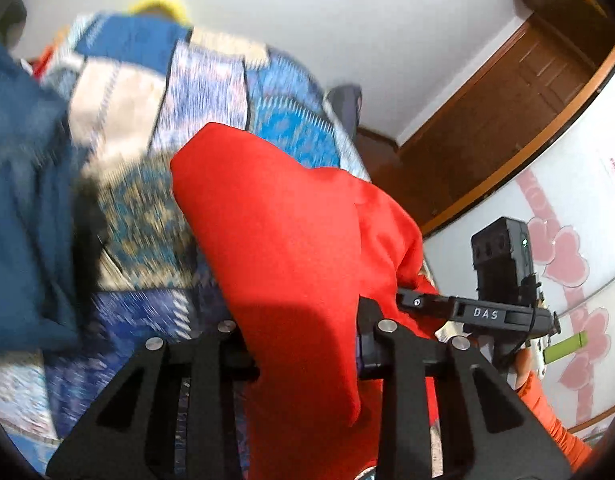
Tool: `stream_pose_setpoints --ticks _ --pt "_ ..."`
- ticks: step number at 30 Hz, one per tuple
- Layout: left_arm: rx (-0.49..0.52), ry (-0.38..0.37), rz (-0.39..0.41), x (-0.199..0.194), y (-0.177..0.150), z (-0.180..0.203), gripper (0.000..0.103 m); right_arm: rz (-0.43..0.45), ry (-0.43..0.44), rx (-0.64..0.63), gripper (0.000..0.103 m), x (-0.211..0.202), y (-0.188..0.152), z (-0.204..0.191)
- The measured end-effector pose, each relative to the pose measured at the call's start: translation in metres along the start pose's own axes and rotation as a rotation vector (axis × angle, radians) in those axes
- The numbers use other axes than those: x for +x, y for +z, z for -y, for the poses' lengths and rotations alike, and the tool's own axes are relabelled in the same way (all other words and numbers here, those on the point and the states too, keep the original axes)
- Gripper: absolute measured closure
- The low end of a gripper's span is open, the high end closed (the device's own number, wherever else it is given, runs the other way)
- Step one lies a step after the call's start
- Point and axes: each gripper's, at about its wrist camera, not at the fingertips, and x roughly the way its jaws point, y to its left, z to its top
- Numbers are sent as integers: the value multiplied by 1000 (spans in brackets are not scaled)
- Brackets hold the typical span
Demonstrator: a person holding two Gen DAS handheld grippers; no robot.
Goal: Fold large clothes
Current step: 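Lift the red jacket bundle with both tools and carry it toward the jeans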
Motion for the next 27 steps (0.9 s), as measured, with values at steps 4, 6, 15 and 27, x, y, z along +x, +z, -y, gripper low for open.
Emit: stream_pose_setpoints --ticks 4,6,15,27 --pt "42 2 100 -59 23 3 72 65 35 -70 79 -7 19 -56" --pt "50 11 145 -85 35 -2 72 85 46 -110 79 -7 27 -81" --pt "87 141 298 -197 72 -62 72 105 113 -258 79 56 55 -197" --pt "-158 355 168 -183 72 -259 66 -97 5 -260 80 243 58 -216"
